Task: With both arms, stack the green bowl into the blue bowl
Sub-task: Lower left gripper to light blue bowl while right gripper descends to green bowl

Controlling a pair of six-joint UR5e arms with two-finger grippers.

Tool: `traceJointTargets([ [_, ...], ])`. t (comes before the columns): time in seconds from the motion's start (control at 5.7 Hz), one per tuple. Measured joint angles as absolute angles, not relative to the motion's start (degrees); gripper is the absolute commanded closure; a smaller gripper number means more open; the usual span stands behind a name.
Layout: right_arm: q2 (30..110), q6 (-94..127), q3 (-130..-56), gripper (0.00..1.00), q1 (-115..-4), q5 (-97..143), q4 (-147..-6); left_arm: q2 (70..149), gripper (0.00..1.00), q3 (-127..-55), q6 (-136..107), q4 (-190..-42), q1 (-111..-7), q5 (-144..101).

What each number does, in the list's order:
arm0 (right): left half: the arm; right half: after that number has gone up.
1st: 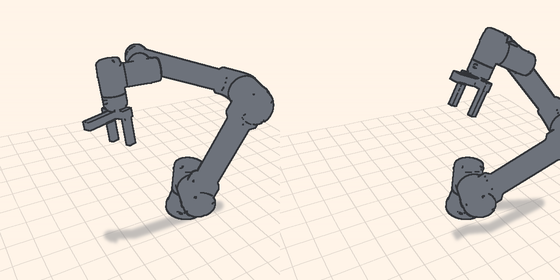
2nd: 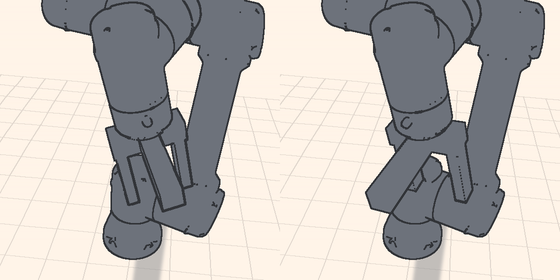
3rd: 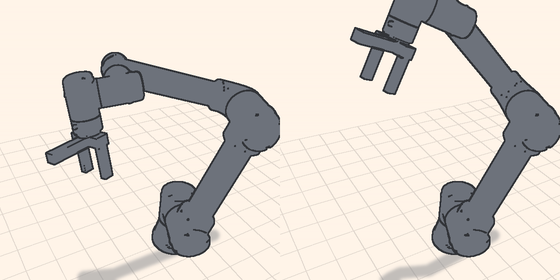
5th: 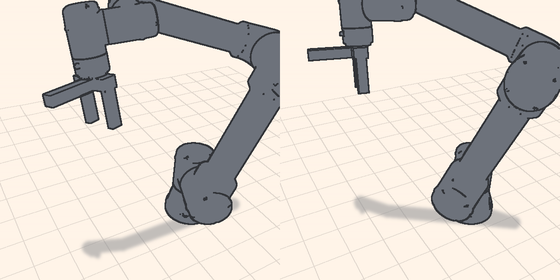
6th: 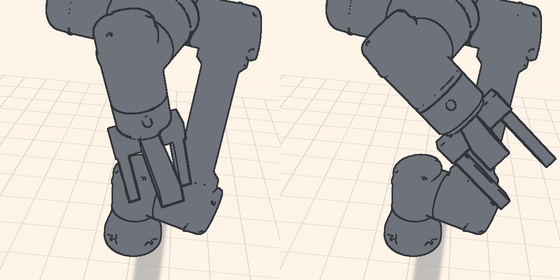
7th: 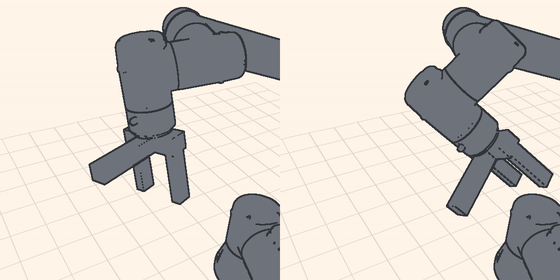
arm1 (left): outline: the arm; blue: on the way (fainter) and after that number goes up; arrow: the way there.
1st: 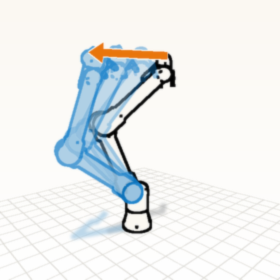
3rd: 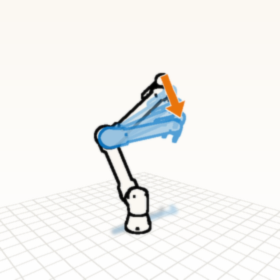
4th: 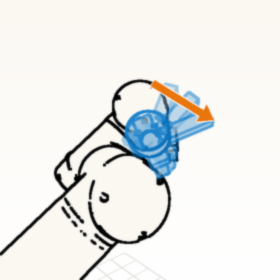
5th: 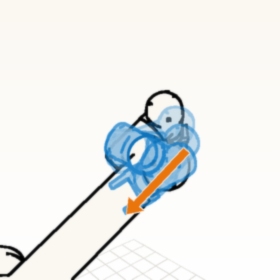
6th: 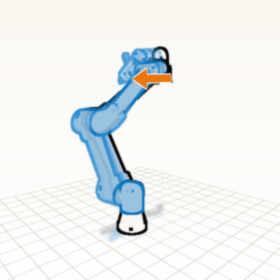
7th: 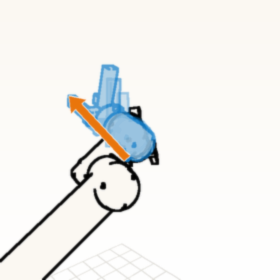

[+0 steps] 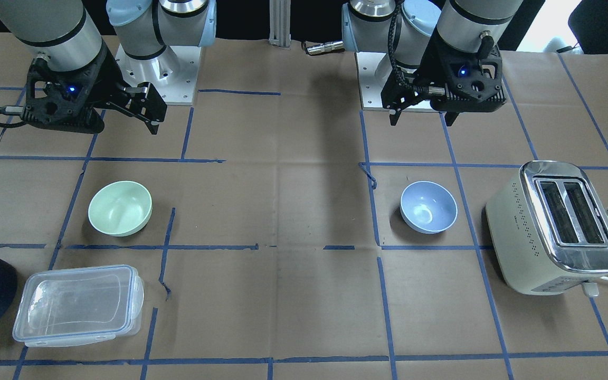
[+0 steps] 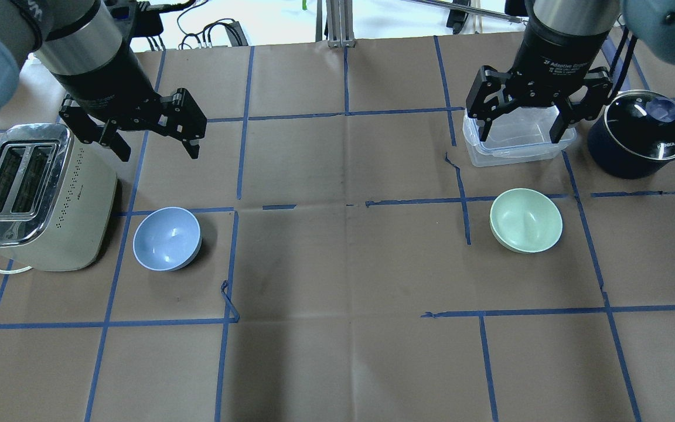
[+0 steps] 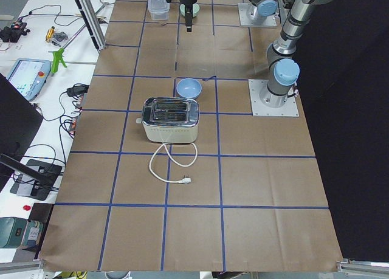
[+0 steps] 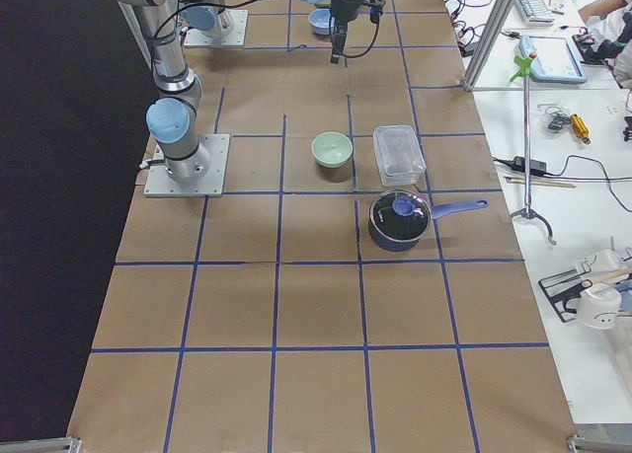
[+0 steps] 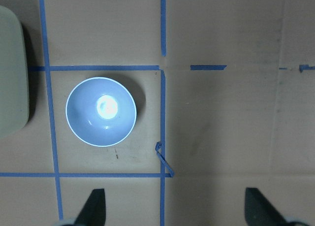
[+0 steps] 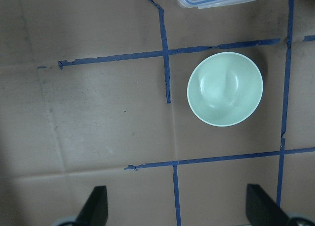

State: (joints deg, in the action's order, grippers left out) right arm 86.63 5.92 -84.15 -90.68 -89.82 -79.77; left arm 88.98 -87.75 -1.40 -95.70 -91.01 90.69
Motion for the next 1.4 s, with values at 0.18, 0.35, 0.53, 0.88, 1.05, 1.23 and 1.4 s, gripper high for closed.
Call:
traceJointTargets([
  [0.18, 86.8, 5.9, -84.3, 0.00, -90.8, -89.8, -79.7, 89.0, 0.02, -87.7, -1.4, -95.7, -91.0, 90.7],
  [0.35, 87.0, 6.0, -84.4, 0.00, -90.9, -89.7, -79.7, 89.0, 0.02, -87.7, -1.4, -95.6, -91.0, 90.8],
  [0.53, 87.3, 6.1, -84.5, 0.00, -91.1, -89.8, -79.8, 89.0, 0.02, -87.7, -1.4, -95.6, -91.0, 90.8],
  [0.88, 87.2, 6.0, -84.6, 0.00, -91.1, -89.9, -79.9, 89.1, 0.02, -87.7, -1.1, -95.6, -90.9, 90.8],
  [1.05, 87.0, 4.3, -84.7, 0.00, -90.2, -90.0, -80.0, 89.0, 0.02, -87.9, -0.7, -95.4, -90.7, 90.7],
  [1.23, 87.0, 1.3, -84.8, 0.00, -88.1, -90.1, -80.1, 89.0, 0.03, -88.6, 0.2, -95.3, -89.9, 90.7],
  [1.4, 87.1, -3.6, -85.6, 0.00, -83.6, -90.2, -80.0, 89.6, 0.03, -89.7, 1.7, -95.1, -88.1, 90.6],
])
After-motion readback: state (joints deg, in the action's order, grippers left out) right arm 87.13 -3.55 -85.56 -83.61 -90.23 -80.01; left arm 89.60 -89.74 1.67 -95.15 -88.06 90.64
